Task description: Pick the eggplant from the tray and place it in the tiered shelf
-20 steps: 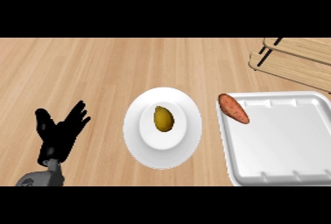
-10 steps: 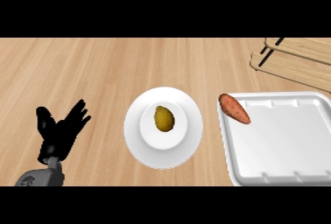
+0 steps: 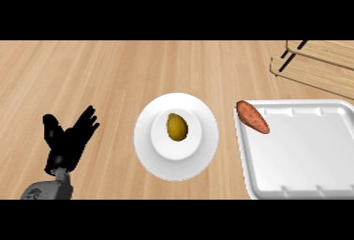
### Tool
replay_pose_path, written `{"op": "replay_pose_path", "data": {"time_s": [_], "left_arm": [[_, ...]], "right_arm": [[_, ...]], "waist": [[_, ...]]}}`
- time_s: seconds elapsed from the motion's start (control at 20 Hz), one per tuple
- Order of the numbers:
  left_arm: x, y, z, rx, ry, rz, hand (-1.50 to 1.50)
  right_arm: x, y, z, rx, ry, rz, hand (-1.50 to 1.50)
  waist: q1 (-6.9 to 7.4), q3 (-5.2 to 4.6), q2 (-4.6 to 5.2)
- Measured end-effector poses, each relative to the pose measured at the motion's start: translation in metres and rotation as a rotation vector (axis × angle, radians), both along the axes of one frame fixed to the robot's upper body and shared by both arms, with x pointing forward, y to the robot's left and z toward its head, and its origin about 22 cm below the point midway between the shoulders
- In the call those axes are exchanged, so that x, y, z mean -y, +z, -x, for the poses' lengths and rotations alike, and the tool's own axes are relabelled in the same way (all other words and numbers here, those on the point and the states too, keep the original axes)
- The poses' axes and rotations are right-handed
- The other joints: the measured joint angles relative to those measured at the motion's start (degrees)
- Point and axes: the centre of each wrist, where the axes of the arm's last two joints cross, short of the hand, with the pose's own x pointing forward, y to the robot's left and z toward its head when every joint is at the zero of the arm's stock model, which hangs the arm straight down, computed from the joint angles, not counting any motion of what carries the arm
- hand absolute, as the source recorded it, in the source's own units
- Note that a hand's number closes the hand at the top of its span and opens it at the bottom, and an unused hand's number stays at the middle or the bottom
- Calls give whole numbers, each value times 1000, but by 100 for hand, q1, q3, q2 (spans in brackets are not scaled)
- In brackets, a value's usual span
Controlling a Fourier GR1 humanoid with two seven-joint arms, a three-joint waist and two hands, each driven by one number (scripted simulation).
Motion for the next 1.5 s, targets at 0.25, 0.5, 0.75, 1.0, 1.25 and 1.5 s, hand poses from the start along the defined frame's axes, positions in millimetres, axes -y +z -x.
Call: {"op": "replay_pose_path", "data": {"time_s": [0.25, 0.5, 0.75, 1.0, 1.25, 1.5], "left_arm": [[-8, 2, -3, -3, 6, -5, 0], [-6, 1, 0, -7, 9, -7, 0], [-6, -2, 0, 1, 6, -2, 0], [-5, -1, 1, 6, 6, -1, 0], [-3, 1, 0, -6, 3, -1, 0], [-5, 1, -1, -3, 7, -5, 0]], "right_arm": [[0, -2, -2, -33, 9, 36, 150], [8, 5, 3, 35, -32, -81, -150], [12, 9, 5, 138, -53, -238, -150], [18, 15, 9, 240, -42, -409, -150], [26, 22, 16, 356, -63, -540, -150], [54, 31, 38, 466, -177, -553, -150]], "waist": [[-16, 0, -3], [-16, -3, 0], [-18, 6, -2], [-15, 4, -3], [-27, 0, -2], [-50, -2, 2]]}}
